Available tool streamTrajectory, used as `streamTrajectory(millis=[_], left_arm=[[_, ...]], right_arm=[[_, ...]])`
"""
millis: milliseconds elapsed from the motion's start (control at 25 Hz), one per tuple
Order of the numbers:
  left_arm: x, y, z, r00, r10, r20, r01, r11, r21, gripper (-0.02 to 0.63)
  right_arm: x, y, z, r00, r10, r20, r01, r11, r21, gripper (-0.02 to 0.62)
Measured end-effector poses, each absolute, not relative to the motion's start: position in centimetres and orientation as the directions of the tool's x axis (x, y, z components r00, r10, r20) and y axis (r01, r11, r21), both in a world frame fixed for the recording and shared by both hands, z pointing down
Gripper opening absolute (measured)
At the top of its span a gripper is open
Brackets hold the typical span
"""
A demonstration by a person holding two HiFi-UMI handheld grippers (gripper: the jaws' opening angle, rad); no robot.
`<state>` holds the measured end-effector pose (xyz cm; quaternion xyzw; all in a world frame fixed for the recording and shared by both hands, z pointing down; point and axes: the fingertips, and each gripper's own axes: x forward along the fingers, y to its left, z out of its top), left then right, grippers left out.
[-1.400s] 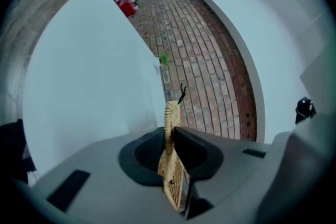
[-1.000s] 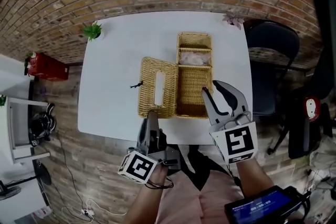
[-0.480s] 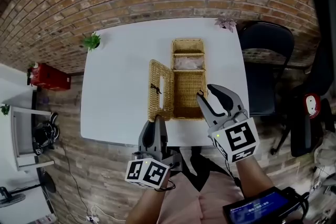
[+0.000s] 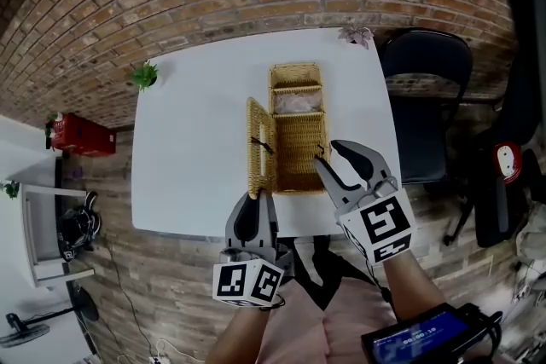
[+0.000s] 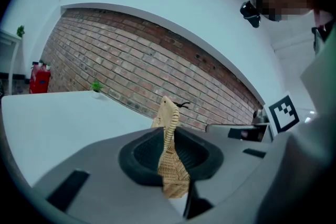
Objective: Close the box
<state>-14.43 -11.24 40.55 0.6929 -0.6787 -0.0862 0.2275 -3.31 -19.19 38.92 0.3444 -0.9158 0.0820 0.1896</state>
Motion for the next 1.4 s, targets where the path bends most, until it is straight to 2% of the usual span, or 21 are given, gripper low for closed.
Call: streamTrajectory(millis=[320,840,1400], left_arm=[[-12.8,-11.7,40.7,0.124,-0.975,0.186,-0.921,-0.043,0.386,0.083],[-10.8,-12.1,40.9,0.178,-0.963,0.201,-0.951,-0.116,0.286,0.101],[-8.9,-12.0,40.8,0.218,-0.952,0.214,-0.949,-0.155,0.276,0.117]], right_arm=[[-2.8,-18.9,40.3,-0.683,-0.585,0.437,-0.665,0.745,-0.041,0.143],[-0.6,-19.6,39.9,-0.644,-0.632,0.432,-0.711,0.703,-0.032,0.141],[-1.6,-17.9,41.9,-0.695,-0.550,0.464,-0.667,0.733,-0.130,0.135]])
